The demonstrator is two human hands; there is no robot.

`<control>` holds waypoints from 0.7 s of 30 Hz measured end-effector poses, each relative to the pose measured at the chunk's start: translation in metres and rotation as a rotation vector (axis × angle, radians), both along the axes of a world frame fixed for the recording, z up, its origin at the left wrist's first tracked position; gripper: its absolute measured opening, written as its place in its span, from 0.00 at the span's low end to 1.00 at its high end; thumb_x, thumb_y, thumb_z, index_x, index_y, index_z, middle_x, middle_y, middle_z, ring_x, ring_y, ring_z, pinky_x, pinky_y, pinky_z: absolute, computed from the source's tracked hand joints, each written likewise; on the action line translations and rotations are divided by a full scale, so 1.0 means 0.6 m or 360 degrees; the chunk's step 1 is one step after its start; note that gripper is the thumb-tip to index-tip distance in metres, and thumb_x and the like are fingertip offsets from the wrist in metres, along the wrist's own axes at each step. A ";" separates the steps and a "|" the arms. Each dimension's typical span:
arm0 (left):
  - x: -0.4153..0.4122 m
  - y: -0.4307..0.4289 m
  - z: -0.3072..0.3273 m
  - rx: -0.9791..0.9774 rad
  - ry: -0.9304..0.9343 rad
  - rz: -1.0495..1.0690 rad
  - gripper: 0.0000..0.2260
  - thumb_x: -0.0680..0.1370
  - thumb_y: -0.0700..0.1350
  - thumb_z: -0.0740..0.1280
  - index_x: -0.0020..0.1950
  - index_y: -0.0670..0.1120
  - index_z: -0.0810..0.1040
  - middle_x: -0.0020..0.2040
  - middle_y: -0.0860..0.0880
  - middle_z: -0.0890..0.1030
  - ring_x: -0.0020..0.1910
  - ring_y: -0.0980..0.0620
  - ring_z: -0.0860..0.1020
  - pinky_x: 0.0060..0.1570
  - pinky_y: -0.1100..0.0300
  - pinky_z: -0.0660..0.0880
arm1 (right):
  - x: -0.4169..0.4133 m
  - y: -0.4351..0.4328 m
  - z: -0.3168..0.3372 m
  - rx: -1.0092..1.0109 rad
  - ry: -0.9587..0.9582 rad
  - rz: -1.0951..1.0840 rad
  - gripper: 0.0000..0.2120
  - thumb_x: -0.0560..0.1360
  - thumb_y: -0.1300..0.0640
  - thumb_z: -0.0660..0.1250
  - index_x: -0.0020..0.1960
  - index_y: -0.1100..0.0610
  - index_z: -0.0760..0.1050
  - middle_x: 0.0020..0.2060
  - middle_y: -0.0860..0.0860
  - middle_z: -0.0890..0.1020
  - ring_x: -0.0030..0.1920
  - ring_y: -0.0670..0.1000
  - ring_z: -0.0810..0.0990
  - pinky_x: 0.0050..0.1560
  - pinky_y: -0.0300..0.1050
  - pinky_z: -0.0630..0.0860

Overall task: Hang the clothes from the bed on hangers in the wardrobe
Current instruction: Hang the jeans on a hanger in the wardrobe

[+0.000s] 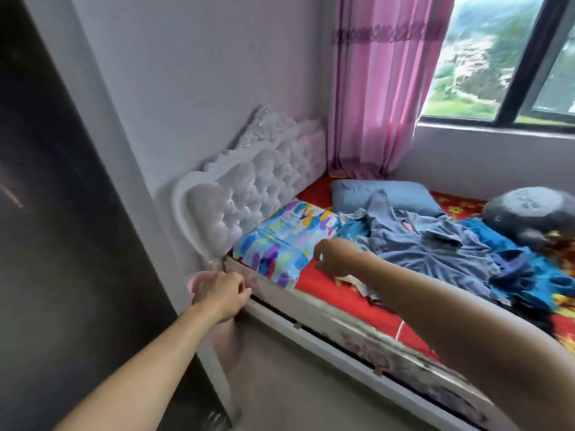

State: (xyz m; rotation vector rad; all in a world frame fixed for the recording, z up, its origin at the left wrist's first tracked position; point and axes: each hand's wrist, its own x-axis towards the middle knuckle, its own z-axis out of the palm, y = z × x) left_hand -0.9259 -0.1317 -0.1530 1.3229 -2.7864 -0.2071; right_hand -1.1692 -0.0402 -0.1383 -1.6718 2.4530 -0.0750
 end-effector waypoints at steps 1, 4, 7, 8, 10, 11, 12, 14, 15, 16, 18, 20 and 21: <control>-0.043 -0.004 -0.001 0.0020 -0.0011 -0.0043 0.13 0.77 0.58 0.61 0.45 0.51 0.78 0.50 0.51 0.82 0.49 0.48 0.79 0.48 0.55 0.75 | -0.040 0.012 -0.005 -0.0009 0.0000 -0.0053 0.14 0.76 0.50 0.64 0.59 0.52 0.77 0.60 0.55 0.79 0.60 0.58 0.77 0.56 0.47 0.74; -0.167 -0.020 -0.007 0.0012 -0.0060 -0.0211 0.13 0.77 0.58 0.62 0.46 0.51 0.79 0.50 0.48 0.82 0.51 0.46 0.79 0.47 0.56 0.73 | -0.143 0.040 -0.029 -0.0022 -0.0003 -0.0180 0.12 0.75 0.51 0.62 0.53 0.54 0.79 0.54 0.55 0.81 0.57 0.59 0.79 0.49 0.46 0.73; -0.283 -0.047 -0.030 0.0031 -0.0122 -0.0330 0.12 0.77 0.58 0.61 0.46 0.51 0.78 0.51 0.48 0.82 0.53 0.46 0.79 0.47 0.56 0.72 | -0.232 0.057 -0.067 0.0045 -0.0052 -0.0334 0.13 0.74 0.52 0.63 0.56 0.53 0.79 0.54 0.53 0.81 0.56 0.57 0.79 0.49 0.45 0.74; -0.323 -0.060 -0.042 0.0042 -0.0139 -0.0368 0.12 0.77 0.58 0.61 0.46 0.51 0.78 0.51 0.48 0.82 0.53 0.46 0.78 0.48 0.55 0.72 | -0.263 0.060 -0.082 0.0072 -0.0080 -0.0391 0.13 0.73 0.52 0.64 0.56 0.52 0.79 0.54 0.52 0.82 0.55 0.57 0.80 0.49 0.46 0.75; -0.403 -0.087 -0.066 0.0062 -0.0158 -0.0452 0.12 0.77 0.58 0.62 0.46 0.52 0.78 0.52 0.47 0.82 0.54 0.45 0.78 0.49 0.55 0.73 | -0.327 0.063 -0.112 0.0111 -0.0131 -0.0505 0.13 0.72 0.52 0.64 0.54 0.52 0.80 0.52 0.52 0.83 0.54 0.57 0.80 0.50 0.47 0.78; -0.442 -0.100 -0.078 0.0085 -0.0165 -0.0496 0.11 0.77 0.58 0.62 0.46 0.52 0.78 0.52 0.47 0.82 0.54 0.46 0.78 0.50 0.55 0.73 | -0.359 0.065 -0.124 0.0120 -0.0144 -0.0567 0.13 0.72 0.52 0.63 0.54 0.52 0.80 0.52 0.52 0.83 0.53 0.57 0.80 0.51 0.48 0.78; -0.479 -0.112 -0.087 0.0105 -0.0167 -0.0542 0.11 0.77 0.58 0.62 0.46 0.52 0.78 0.52 0.48 0.81 0.55 0.46 0.78 0.49 0.55 0.73 | -0.391 0.069 -0.135 0.0128 -0.0151 -0.0636 0.13 0.73 0.51 0.63 0.54 0.52 0.80 0.52 0.52 0.83 0.53 0.57 0.80 0.50 0.47 0.77; -0.553 -0.134 -0.105 0.0158 -0.0182 -0.0625 0.11 0.77 0.57 0.62 0.46 0.51 0.78 0.52 0.48 0.81 0.54 0.46 0.78 0.47 0.56 0.73 | -0.451 0.084 -0.148 0.0177 -0.0182 -0.0775 0.12 0.73 0.50 0.64 0.54 0.50 0.80 0.53 0.52 0.83 0.54 0.56 0.80 0.48 0.45 0.75; -0.589 -0.144 -0.115 0.0179 -0.0199 -0.0674 0.11 0.77 0.56 0.62 0.47 0.50 0.78 0.51 0.48 0.82 0.53 0.46 0.78 0.46 0.56 0.73 | -0.480 0.094 -0.154 0.0206 -0.0206 -0.0851 0.12 0.73 0.50 0.65 0.54 0.50 0.80 0.53 0.51 0.83 0.54 0.56 0.80 0.48 0.45 0.74; -0.625 -0.152 -0.124 0.0192 -0.0220 -0.0729 0.11 0.77 0.56 0.61 0.47 0.50 0.78 0.51 0.48 0.82 0.52 0.46 0.78 0.45 0.56 0.73 | -0.508 0.104 -0.162 0.0229 -0.0231 -0.0933 0.11 0.73 0.49 0.65 0.53 0.49 0.80 0.53 0.51 0.82 0.54 0.56 0.80 0.49 0.45 0.75; -0.693 -0.160 -0.143 0.0226 -0.0259 -0.0822 0.10 0.77 0.55 0.61 0.47 0.50 0.78 0.51 0.48 0.82 0.52 0.45 0.78 0.44 0.56 0.72 | -0.556 0.128 -0.179 0.0252 -0.0293 -0.1079 0.11 0.73 0.49 0.65 0.52 0.50 0.79 0.52 0.53 0.82 0.53 0.57 0.80 0.49 0.46 0.76; -0.749 -0.156 -0.166 0.0274 -0.0301 -0.0905 0.10 0.77 0.55 0.61 0.46 0.50 0.77 0.49 0.48 0.81 0.51 0.46 0.78 0.43 0.56 0.72 | -0.592 0.152 -0.202 0.0305 -0.0349 -0.1194 0.11 0.73 0.49 0.65 0.53 0.50 0.79 0.53 0.53 0.81 0.54 0.57 0.79 0.49 0.46 0.75; -0.775 -0.151 -0.181 0.0299 -0.0327 -0.0948 0.11 0.77 0.54 0.61 0.45 0.49 0.78 0.48 0.48 0.81 0.50 0.46 0.78 0.42 0.56 0.72 | -0.609 0.162 -0.216 0.0338 -0.0372 -0.1237 0.12 0.73 0.49 0.65 0.54 0.50 0.79 0.54 0.52 0.81 0.55 0.57 0.79 0.50 0.46 0.75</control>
